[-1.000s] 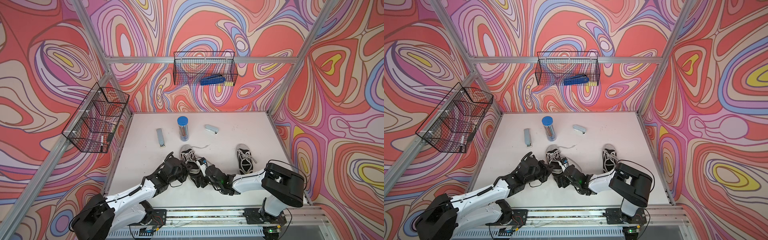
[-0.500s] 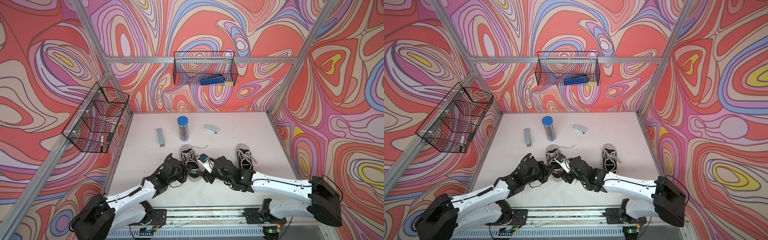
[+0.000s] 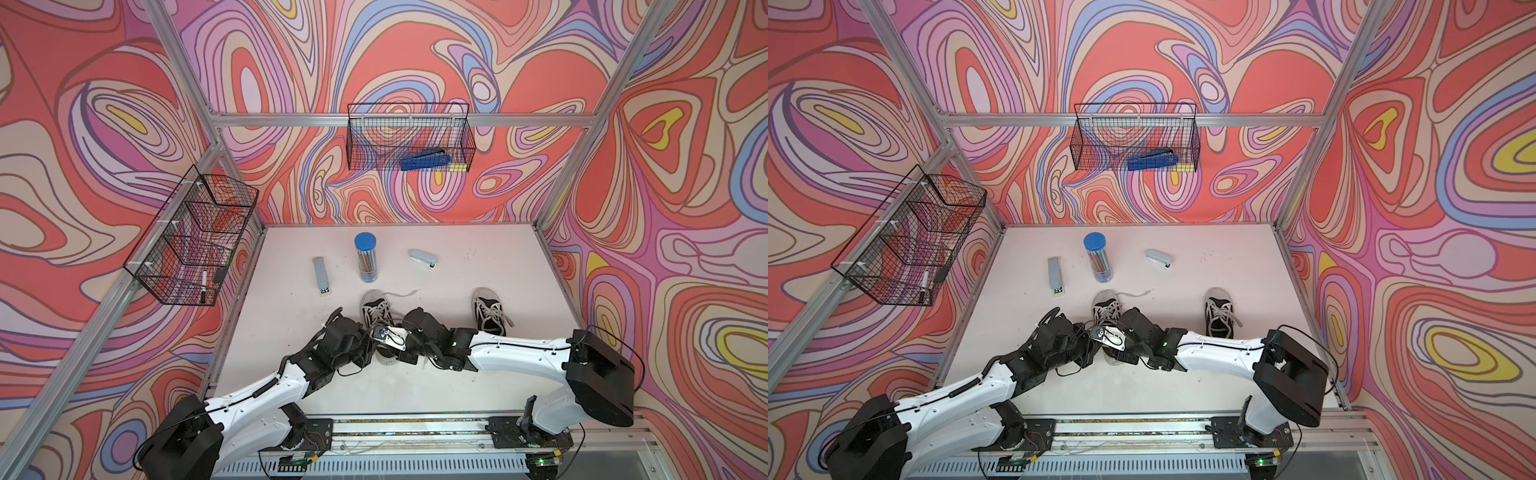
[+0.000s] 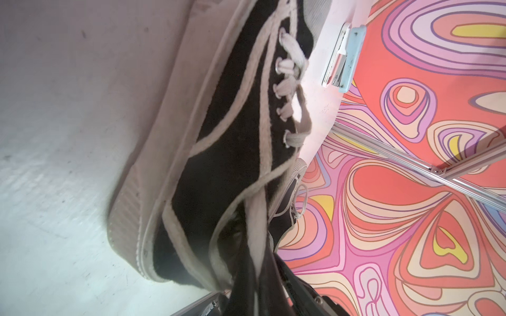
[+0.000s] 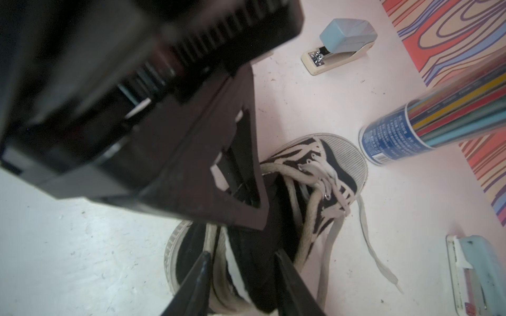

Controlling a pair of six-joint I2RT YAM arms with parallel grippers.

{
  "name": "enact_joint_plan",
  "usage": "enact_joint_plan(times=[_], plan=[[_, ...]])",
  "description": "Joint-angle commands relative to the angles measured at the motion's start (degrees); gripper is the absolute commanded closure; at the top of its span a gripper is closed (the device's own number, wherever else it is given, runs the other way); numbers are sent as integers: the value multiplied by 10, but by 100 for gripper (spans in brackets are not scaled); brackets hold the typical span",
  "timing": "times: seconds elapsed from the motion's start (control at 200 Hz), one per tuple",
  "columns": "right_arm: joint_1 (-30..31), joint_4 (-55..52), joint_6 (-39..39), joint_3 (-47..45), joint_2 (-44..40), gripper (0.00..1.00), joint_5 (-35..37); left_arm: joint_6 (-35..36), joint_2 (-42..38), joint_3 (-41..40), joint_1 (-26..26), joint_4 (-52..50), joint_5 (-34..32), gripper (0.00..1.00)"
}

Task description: Remove the insole from the shoe

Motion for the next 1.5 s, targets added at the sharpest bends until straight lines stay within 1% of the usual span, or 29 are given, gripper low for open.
enact_joint_plan(times=[0.0,0.06,0.075,0.15,0.205,0.245,0.305,0.356,0.406,0.486,0.576,0.641,0.746,0.896,1.016,1.087,1.172,1.207,1.232,1.377,1.497], plan=[[-12,12,-24,12,16,71,-2,-9,-16,2,-1,-1,3,100],[-15,13,-29,13,17,79,-3,-2,-26,7,-1,-15,-1,100],[-16,14,-30,13,17,81,-3,3,-29,9,-1,-22,-3,98],[-17,5,-34,21,17,91,-5,35,-55,35,-1,-88,-18,84],[-18,0,-29,26,15,96,-9,72,-76,66,-1,-174,-34,71],[-20,-1,-25,27,11,99,-16,102,-94,91,-1,-237,-52,61],[-26,-6,-13,31,7,100,-30,145,-116,128,-1,-352,-88,53],[-35,-15,1,36,5,100,-45,180,-133,144,-1,-428,-125,50],[-43,-23,18,42,4,100,-57,198,-147,150,-1,-490,-156,49],[-54,-34,42,49,1,100,-77,243,-164,143,-1,-524,-174,52],[-65,-48,65,57,1,100,-97,319,-150,141,-1,-513,-161,56],[-73,-57,79,64,0,100,-109,372,-122,144,-1,-488,-132,56],[-82,-58,93,66,-4,100,-122,430,-77,137,-1,-418,-78,48],[-88,-53,102,61,-4,100,-126,442,-41,121,-1,-324,-50,42],[-89,-48,109,59,-2,100,-133,432,-29,101,0,-254,-45,38],[-89,-45,114,58,-2,100,-136,422,-14,93,0,-217,-44,38],[-90,-38,121,55,-4,100,-139,418,12,93,1,-198,-51,41],[-89,-37,123,54,-4,100,-140,417,24,93,1,-185,-53,44],[-89,-37,125,53,-6,100,-140,418,31,73,1,-175,-53,46],[-89,-34,133,49,-9,100,-144,420,72,77,3,-155,-69,55],[-89,-32,140,46,-21,100,-142,423,108,82,8,-165,-81,72]])
